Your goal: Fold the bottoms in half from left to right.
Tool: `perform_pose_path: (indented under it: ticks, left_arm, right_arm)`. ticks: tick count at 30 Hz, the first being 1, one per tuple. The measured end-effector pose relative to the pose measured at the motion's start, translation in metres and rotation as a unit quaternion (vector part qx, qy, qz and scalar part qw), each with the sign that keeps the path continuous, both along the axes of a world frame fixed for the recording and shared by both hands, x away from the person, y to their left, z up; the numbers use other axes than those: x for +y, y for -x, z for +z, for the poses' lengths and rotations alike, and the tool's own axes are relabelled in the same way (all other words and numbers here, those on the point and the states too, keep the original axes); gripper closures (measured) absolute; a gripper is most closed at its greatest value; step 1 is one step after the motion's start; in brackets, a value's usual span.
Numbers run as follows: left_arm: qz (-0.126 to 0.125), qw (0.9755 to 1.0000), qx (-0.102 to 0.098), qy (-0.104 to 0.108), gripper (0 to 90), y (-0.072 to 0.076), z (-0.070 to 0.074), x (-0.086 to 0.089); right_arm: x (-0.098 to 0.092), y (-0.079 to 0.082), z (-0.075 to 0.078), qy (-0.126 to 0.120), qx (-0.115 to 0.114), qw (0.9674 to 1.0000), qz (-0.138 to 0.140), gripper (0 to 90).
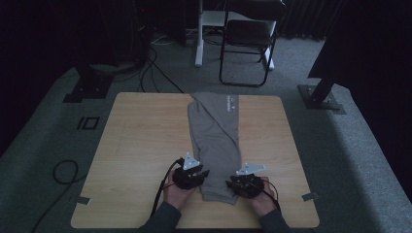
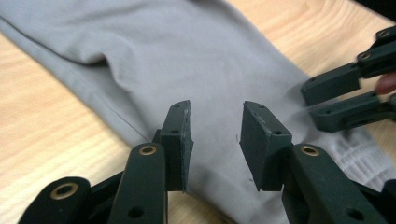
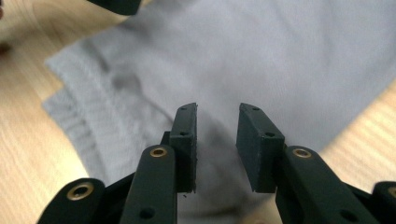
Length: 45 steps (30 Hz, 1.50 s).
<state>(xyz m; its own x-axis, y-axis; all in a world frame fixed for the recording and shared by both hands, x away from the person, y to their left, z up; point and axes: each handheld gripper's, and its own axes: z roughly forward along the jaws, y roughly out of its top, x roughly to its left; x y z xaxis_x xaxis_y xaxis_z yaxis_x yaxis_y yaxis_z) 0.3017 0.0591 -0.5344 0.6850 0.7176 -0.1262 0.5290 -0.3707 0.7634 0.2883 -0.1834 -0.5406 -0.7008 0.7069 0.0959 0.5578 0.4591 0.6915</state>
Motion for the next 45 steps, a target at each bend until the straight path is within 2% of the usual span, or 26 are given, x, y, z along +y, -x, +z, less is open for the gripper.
perform_pose_path:
  ticks: [6, 8, 11, 13, 16, 20, 22, 23, 25, 29, 31, 38, 45]
  left_arm:
    - [-0.029, 0.9993, 0.021, -0.015, 63.5, 0.017, -0.016, -0.013]
    - [-0.037, 0.9991, 0.017, -0.012, 63.2, 0.023, -0.02, -0.016]
    - [-0.042, 0.9989, 0.016, -0.013, 63.7, 0.022, -0.017, -0.017]
    - [-0.032, 0.9994, 0.005, -0.01, 63.3, 0.016, -0.013, -0.014]
    - [-0.002, 0.9999, -0.01, -0.006, 62.5, -0.003, -0.004, -0.007]
    - [0.033, 0.9993, 0.0, -0.019, 62.5, -0.033, -0.007, -0.003]
    - [0.037, 0.9989, 0.011, -0.029, 62.8, -0.039, -0.014, -0.004]
    - [0.033, 0.9989, 0.009, -0.032, 62.9, -0.039, -0.017, -0.005]
    - [0.029, 0.9991, 0.002, -0.031, 62.9, -0.034, -0.018, -0.005]
    - [0.032, 0.9993, 0.006, -0.019, 66.8, -0.023, -0.02, -0.002]
    - [0.024, 0.9996, 0.005, -0.016, 70.4, -0.015, -0.021, -0.003]
    - [0.028, 0.9995, 0.012, -0.004, 70.3, 0.014, -0.022, -0.003]
    - [0.022, 0.9996, 0.0, -0.016, 70.3, 0.045, -0.023, -0.009]
  right_arm:
    - [-0.005, 0.004, -0.004, 0.002, 0.008, 1.0, -0.001, 66.6]
    - [-0.007, 0.004, -0.004, -0.001, 0.013, 0.9999, -0.005, 66.3]
    - [-0.007, 0.001, -0.002, -0.001, 0.004, 0.9999, -0.012, 62.2]
    - [-0.007, -0.005, -0.001, -0.004, -0.006, 0.9997, -0.021, 59.5]
    - [-0.006, -0.019, 0.002, -0.006, -0.017, 0.9991, -0.039, 56.0]
    - [0.001, -0.041, 0.003, 0.003, -0.042, 0.9977, -0.054, 52.6]
    - [0.006, -0.05, 0.0, 0.014, -0.048, 0.9969, -0.06, 51.1]
    - [0.008, -0.054, -0.002, 0.019, -0.048, 0.9967, -0.063, 50.1]
    - [0.009, -0.056, -0.008, 0.028, -0.04, 0.9968, -0.063, 48.0]
    - [0.006, -0.048, -0.011, 0.026, -0.043, 0.9971, -0.058, 47.8]
    - [0.006, -0.042, -0.011, 0.025, -0.045, 0.997, -0.058, 47.9]
    - [0.002, -0.016, -0.012, 0.022, -0.046, 0.9973, -0.053, 48.0]
    - [-0.002, 0.006, -0.011, 0.021, -0.04, 0.998, -0.045, 48.0]
